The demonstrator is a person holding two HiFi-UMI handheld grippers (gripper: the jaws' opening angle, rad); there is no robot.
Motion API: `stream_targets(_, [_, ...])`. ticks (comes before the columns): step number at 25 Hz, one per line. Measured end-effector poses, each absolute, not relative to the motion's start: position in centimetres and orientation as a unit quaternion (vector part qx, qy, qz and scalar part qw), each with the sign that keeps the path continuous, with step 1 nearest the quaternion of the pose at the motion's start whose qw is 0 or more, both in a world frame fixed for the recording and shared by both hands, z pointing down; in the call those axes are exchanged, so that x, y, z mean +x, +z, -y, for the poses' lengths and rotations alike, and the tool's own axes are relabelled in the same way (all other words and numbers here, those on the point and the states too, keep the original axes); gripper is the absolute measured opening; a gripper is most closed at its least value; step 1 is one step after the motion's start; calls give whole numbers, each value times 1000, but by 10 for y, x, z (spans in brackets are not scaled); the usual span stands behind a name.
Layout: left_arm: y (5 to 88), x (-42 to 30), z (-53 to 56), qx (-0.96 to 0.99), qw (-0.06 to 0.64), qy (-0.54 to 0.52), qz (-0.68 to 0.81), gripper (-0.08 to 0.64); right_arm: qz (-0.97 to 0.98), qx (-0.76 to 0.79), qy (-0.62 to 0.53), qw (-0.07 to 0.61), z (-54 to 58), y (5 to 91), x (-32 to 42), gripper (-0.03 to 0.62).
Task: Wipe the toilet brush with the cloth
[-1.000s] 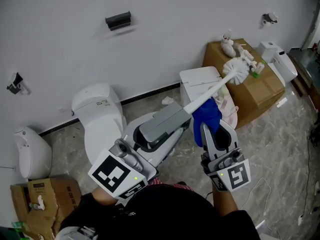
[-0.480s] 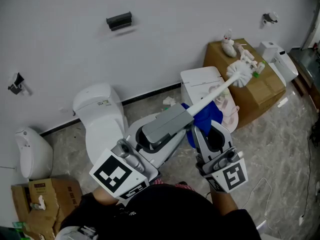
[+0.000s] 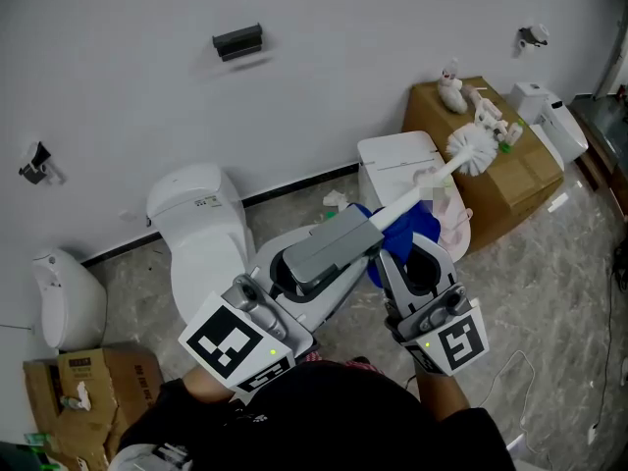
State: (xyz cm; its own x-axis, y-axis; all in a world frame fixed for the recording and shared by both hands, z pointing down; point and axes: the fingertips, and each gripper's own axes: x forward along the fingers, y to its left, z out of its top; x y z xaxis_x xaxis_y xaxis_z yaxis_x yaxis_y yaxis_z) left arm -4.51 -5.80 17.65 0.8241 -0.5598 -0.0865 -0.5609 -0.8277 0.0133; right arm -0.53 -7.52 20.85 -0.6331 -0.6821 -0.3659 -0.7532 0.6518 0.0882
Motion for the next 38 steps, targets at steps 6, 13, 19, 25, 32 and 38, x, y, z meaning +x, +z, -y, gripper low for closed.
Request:
stream_targets(6, [176, -45, 57, -955, 8, 44, -293, 161, -894, -402, 120, 154, 77, 206, -5, 64])
stream_targets(13, [179, -44, 58, -956, 8, 43, -290, 161, -896, -401, 98, 164, 80, 209, -5, 64])
stream_targets(19, [181, -44, 59, -957, 10, 41, -287, 161, -892, -409, 77, 175, 85, 212, 4, 64])
stream_targets(25, [179, -44, 58, -958, 14, 38, -283, 161, -886, -425, 80, 168, 88, 210, 9, 64])
stream_targets(32, [181, -44, 59, -959, 15, 38, -280, 161, -883, -430, 77, 171, 92, 211, 13, 64])
stream_targets(38, [180, -44, 58, -960, 17, 39, -277, 161, -881, -435, 75, 171, 94, 209, 16, 64])
